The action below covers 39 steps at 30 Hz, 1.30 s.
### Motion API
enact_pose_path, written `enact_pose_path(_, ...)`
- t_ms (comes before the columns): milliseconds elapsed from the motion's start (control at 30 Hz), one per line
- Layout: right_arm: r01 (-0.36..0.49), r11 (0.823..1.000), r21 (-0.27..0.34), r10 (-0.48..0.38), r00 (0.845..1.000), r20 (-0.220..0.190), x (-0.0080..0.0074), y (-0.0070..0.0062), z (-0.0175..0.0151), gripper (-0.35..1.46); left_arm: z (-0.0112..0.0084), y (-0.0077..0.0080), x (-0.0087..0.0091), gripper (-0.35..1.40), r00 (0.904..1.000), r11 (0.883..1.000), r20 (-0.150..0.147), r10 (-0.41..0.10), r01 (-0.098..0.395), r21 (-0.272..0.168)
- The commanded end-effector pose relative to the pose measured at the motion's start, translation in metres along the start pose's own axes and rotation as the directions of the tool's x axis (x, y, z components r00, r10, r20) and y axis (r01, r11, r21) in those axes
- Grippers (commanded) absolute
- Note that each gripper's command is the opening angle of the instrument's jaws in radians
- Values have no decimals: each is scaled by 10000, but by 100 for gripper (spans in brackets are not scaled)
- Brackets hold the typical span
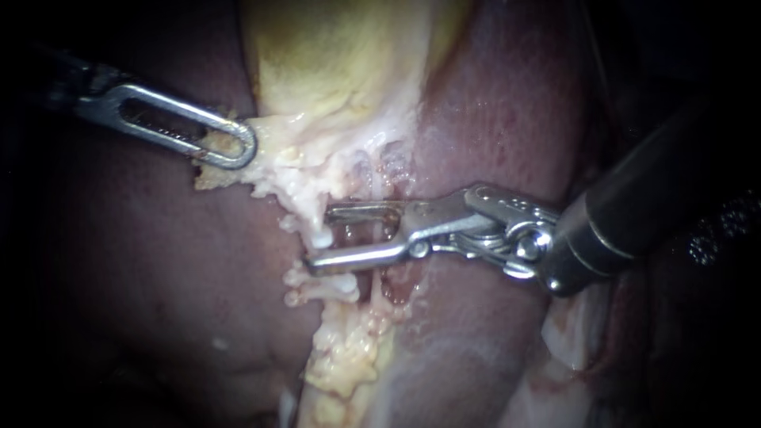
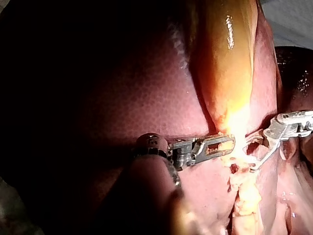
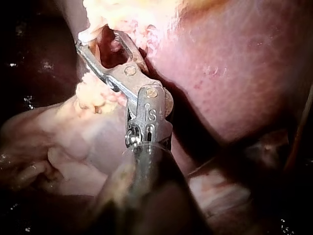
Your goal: Going back third clip left tube
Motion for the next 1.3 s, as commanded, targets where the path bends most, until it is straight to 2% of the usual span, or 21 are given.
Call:
enact_pose_path(33, 286, 9996, 11, -286, 9996, 22, -1, -4, -6, 50, 0, 0, 0, -35, 10000, 10000, 8, 6, -6, -7)
enact_pose_path(133, 885, 9960, -115, -885, 9961, 51, -3, -15, -19, 50, 0, 0, 0, -35, 10000, 10000, 9, 6, -6, -8)
enact_pose_path(300, 2011, 9776, -615, -2004, 9796, 165, -3, -36, -44, 50, 0, 0, 0, -35, 10000, 10000, 10, 7, -7, -8)
enact_pose_path(467, 2713, 9611, -516, -2703, 9624, 252, 4, -48, -67, 50, 0, 0, 0, -35, 10000, 10000, 10, 6, -6, -9)
enact_pose_path(700, 3250, 9451, -341, -3242, 9456, 285, 16, -56, -90, 50, 0, 0, 0, -35, 10000, 10000, 10, 6, -6, -9)
enact_pose_path(867, 3428, 9392, -188, -3423, 9392, 272, 21, -58, -102, 50, 0, 0, 0, -35, 10000, 10000, 10, 6, -6, -9)
enact_pose_path(1300, 3543, 9351, -12, -3542, 9349, 245, 27, -59, -120, 50, 3, -3, 0, -35, 10000, 10000, 2, 16, -16, 3)
